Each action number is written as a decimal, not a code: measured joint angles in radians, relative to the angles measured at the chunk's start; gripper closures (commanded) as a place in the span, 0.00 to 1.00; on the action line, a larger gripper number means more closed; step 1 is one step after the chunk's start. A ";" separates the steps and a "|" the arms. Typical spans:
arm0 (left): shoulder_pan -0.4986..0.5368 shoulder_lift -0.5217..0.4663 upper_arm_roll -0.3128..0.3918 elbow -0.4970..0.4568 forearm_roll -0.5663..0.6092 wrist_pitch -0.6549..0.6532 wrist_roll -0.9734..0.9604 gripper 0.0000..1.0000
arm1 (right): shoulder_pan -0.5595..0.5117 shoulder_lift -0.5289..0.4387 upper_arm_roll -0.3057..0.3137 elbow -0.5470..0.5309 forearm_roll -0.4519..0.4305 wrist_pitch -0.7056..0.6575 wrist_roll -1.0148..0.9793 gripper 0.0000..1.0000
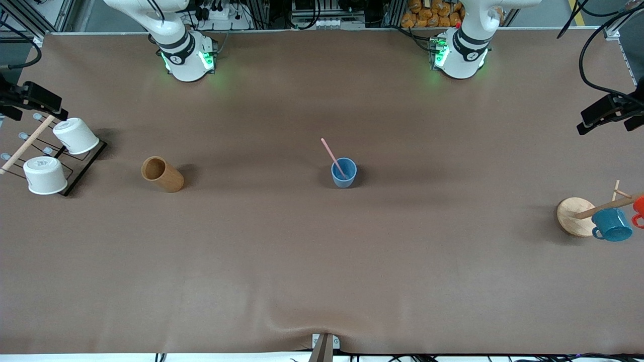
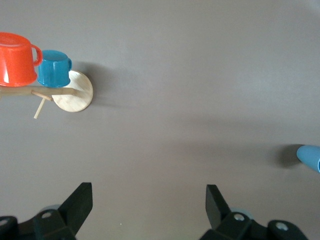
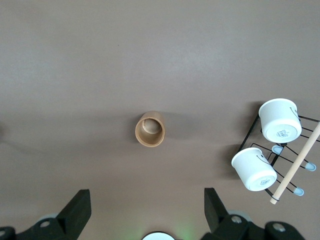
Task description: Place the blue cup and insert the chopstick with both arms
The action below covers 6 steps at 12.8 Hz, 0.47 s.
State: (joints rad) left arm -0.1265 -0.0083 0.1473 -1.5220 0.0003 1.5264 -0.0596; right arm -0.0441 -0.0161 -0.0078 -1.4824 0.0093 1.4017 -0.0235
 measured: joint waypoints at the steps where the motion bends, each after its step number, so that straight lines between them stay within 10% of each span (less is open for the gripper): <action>1: -0.002 0.000 -0.004 -0.001 0.000 -0.013 0.000 0.00 | 0.000 0.000 0.000 0.003 0.000 0.000 0.000 0.00; 6: -0.008 0.000 -0.046 -0.001 0.000 -0.020 0.000 0.00 | 0.000 0.000 0.001 0.005 0.000 0.001 0.000 0.00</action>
